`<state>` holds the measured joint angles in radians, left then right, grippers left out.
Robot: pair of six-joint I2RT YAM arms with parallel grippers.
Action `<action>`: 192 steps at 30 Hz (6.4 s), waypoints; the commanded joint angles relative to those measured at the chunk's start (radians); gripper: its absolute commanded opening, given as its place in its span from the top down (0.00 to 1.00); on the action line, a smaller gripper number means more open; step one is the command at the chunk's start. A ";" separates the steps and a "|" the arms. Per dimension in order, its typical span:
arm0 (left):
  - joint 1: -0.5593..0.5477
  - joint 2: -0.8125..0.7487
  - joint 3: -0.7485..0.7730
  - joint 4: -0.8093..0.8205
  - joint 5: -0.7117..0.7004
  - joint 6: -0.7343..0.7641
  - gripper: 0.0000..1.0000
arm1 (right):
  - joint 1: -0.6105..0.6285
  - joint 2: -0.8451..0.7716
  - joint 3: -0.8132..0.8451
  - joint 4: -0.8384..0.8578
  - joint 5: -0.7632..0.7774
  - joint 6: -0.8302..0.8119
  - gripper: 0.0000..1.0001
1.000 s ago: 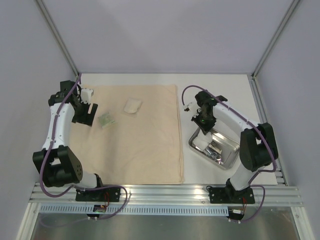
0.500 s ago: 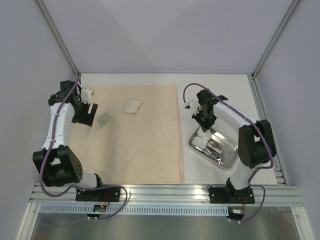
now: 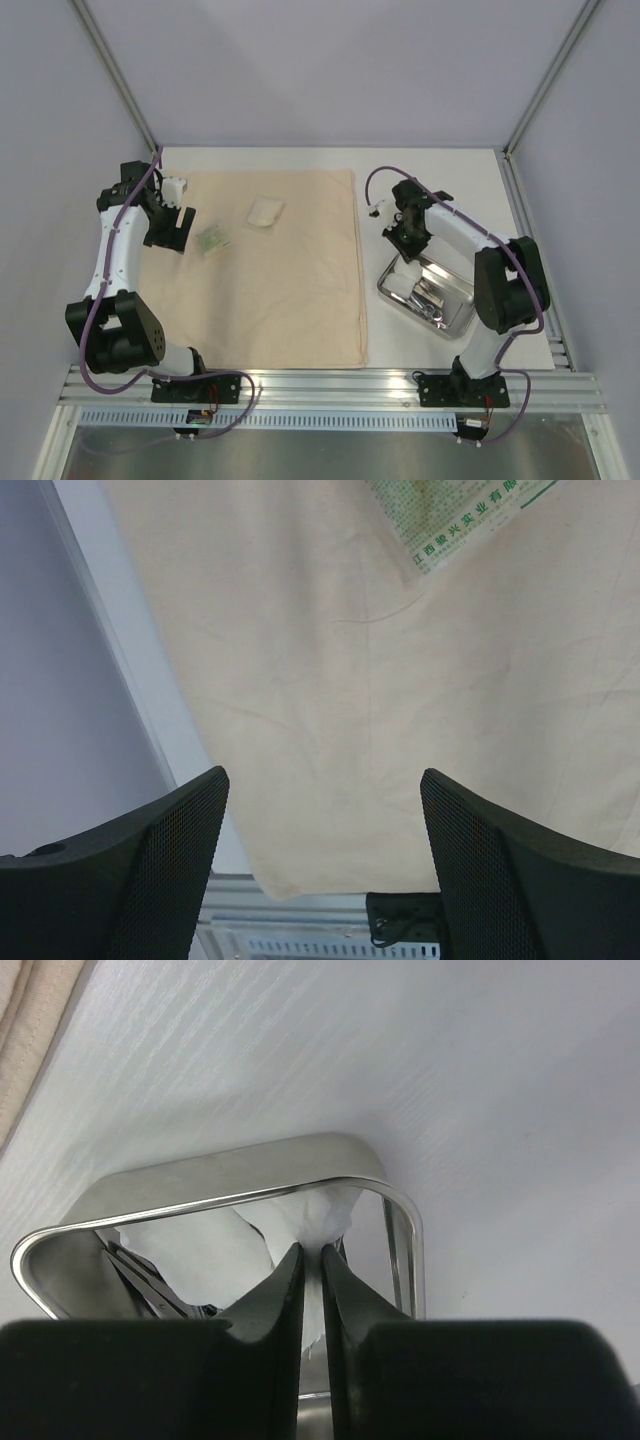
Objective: Prepare the surgical pack
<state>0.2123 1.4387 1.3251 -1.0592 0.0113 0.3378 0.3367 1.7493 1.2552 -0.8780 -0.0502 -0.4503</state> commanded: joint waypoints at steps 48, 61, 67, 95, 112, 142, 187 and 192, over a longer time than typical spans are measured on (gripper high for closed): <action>-0.432 0.236 0.037 0.156 -0.392 -0.020 0.23 | -0.005 -0.294 -0.163 0.140 0.148 0.527 0.86; -0.487 0.446 0.025 0.261 -0.590 0.014 0.25 | -0.007 -0.304 -0.178 0.134 0.112 0.538 0.85; -0.487 0.486 0.029 0.294 -0.547 0.010 0.31 | -0.007 -0.312 -0.186 0.129 0.113 0.536 0.85; -0.487 0.263 -0.003 0.268 -0.315 0.047 1.00 | -0.002 -0.591 -0.168 0.194 -0.042 0.498 0.82; -0.487 0.057 0.195 -0.145 0.324 0.099 1.00 | 0.298 -0.646 -0.410 0.917 -0.489 0.075 0.33; -0.487 -0.047 0.135 -0.240 0.564 0.175 1.00 | 0.490 0.055 -0.039 1.281 -0.748 0.001 0.15; -0.487 -0.014 0.227 -0.114 0.121 -0.043 0.00 | -0.472 -0.830 -0.625 0.091 -0.527 0.995 0.99; -0.487 -0.018 0.217 -0.113 0.118 -0.039 0.00 | -0.585 -0.818 -0.680 0.119 -0.520 0.999 0.99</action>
<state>-0.2687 1.4307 1.5497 -1.1908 0.1253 0.3103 -0.2001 0.9314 0.5972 -0.7624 -0.5587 0.5087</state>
